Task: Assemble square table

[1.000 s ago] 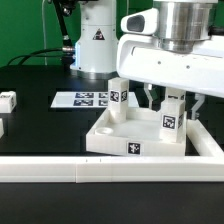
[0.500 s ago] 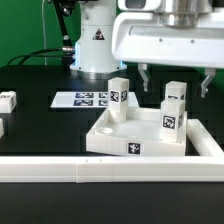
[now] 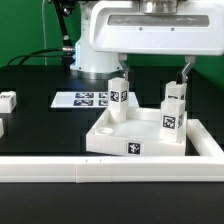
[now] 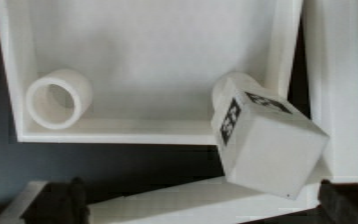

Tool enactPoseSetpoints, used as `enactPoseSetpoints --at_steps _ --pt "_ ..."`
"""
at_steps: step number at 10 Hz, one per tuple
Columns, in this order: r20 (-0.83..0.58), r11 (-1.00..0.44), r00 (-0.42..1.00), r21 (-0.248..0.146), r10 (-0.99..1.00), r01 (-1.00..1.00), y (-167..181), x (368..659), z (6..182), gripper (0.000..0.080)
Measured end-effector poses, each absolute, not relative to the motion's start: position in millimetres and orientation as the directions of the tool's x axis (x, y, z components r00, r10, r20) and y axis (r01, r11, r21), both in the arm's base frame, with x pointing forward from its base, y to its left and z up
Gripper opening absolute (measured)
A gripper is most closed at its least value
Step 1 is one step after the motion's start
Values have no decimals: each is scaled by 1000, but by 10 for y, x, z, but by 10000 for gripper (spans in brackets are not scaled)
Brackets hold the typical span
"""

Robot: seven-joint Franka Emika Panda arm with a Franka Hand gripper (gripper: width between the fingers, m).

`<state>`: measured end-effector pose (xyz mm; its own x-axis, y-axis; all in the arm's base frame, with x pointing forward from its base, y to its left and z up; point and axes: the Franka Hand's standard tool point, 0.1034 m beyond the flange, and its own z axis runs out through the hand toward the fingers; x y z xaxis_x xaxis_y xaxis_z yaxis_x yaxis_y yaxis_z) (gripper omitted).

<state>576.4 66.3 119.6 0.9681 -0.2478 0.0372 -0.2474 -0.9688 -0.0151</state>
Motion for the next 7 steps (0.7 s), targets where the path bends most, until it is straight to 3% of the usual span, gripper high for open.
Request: enactPoseSetpoints --at_steps 2,5,7 --pt "37 -982 982 -11 -187 -187 603 5762 1184 649" --pt "27 -991 990 -13 -137 -136 119 5507 1137 649" --pt "27 -991 990 -12 -135 -135 114 5515 1134 649"
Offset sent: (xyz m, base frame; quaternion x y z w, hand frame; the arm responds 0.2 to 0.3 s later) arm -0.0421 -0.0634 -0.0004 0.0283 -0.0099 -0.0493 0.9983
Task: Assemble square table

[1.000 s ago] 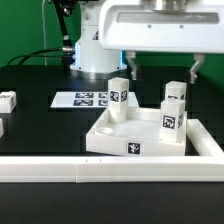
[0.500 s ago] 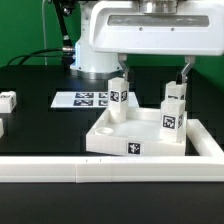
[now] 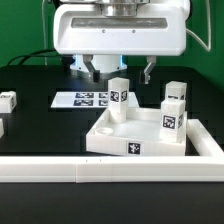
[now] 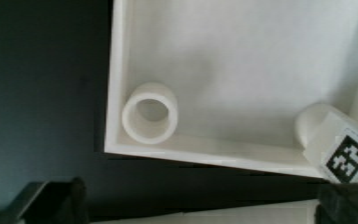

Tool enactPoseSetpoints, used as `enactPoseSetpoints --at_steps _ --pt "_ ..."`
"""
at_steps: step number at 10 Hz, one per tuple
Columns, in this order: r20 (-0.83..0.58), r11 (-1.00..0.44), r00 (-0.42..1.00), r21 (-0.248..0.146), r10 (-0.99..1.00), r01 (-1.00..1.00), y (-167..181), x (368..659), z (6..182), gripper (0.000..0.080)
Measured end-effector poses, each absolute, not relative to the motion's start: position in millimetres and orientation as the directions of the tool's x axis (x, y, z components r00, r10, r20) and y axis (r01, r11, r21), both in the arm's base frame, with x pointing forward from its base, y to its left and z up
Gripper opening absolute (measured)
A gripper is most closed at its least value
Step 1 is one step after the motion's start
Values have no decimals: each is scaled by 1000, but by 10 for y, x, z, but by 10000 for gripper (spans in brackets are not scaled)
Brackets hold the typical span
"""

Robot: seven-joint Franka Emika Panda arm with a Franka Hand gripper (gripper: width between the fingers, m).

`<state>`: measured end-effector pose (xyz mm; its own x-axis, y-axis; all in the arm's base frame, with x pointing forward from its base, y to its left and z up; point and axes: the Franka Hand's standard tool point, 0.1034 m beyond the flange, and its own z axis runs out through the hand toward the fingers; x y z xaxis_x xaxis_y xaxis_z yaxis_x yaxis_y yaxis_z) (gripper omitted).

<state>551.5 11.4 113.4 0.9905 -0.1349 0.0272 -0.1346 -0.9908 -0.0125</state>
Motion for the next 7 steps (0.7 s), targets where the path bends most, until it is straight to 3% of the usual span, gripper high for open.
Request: enactPoseSetpoints --at_steps 3,7 --pt "24 -990 990 -4 -138 -138 -160 5491 1118 649" --pt "7 -996 996 20 -85 -86 -1079 5136 929 649"
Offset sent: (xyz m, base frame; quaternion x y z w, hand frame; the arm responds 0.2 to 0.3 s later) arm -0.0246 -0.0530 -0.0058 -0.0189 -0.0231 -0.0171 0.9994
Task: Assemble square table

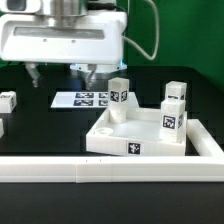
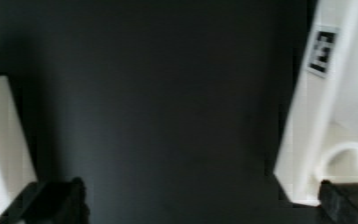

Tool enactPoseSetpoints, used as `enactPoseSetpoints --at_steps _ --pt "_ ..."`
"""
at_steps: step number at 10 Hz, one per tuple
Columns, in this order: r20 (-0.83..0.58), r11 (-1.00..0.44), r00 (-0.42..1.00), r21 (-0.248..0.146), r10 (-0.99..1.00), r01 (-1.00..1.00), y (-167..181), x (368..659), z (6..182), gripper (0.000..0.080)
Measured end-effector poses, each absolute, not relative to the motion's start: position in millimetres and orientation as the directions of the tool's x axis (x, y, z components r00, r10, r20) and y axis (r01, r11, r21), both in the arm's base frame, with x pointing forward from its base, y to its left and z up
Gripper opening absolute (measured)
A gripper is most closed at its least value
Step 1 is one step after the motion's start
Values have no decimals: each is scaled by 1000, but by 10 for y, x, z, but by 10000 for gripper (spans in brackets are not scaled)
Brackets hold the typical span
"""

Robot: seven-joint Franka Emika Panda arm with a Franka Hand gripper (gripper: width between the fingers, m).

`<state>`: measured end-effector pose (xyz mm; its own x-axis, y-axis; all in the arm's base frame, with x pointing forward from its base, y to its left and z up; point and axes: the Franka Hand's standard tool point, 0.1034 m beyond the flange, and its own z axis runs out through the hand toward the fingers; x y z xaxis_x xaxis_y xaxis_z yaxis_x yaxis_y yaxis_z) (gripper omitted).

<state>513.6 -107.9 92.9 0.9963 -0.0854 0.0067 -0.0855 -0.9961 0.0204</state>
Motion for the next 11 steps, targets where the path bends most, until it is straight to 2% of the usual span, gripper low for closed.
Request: enactPoseSetpoints --at_steps 3,7,11 --pt "11 -995 995 31 -95 -95 -1672 5034 975 649" --pt "8 -994 995 39 -103 -103 -1894 4976 963 649" --pt "-13 -999 999 11 -43 -43 -2220 4459 724 649"
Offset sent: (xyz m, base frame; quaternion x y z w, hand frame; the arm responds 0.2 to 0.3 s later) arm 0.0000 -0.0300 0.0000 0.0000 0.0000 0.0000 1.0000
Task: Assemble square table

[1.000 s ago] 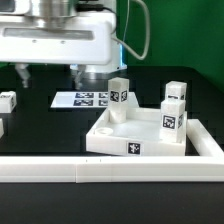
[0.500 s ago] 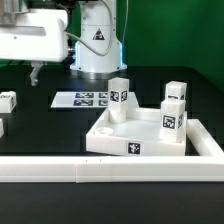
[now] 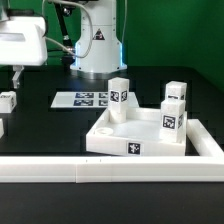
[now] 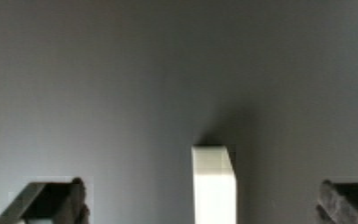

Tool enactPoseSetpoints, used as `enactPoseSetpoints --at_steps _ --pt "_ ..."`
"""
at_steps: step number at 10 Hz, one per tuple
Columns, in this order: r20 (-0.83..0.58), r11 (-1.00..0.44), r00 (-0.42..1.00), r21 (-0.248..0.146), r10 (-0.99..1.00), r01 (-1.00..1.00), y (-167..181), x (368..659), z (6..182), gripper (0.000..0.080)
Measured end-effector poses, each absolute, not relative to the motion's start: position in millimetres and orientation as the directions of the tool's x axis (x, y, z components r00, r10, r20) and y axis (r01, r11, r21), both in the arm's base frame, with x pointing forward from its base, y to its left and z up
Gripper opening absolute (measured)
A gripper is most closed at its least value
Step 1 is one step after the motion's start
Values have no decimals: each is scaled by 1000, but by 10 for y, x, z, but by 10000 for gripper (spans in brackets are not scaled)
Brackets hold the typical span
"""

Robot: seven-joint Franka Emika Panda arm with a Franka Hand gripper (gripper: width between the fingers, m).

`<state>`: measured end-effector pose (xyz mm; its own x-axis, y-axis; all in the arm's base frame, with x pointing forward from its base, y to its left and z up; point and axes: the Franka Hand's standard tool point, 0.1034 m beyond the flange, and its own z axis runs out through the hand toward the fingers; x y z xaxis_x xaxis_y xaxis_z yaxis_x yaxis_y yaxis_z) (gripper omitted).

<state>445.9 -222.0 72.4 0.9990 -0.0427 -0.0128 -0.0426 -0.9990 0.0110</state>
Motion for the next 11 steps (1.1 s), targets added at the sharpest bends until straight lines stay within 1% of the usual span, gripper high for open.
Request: enactPoseSetpoints --at_steps 2,6,7,8,10,11 --pt "-29 -1000 999 -3 -18 -18 -2301 4337 689 649" --pt "-30 -1000 1000 -3 -8 -8 -2302 4310 673 649" --pt "-43 -1000 999 -12 -7 -7 -2317 4173 618 649" --pt "-43 -1000 999 -6 -4 -4 -2318 4039 578 649" --pt "-69 -1000 998 -12 4 3 -2312 3798 477 649" --pt "-76 -1000 997 -18 -2 -3 -2297 3797 474 649"
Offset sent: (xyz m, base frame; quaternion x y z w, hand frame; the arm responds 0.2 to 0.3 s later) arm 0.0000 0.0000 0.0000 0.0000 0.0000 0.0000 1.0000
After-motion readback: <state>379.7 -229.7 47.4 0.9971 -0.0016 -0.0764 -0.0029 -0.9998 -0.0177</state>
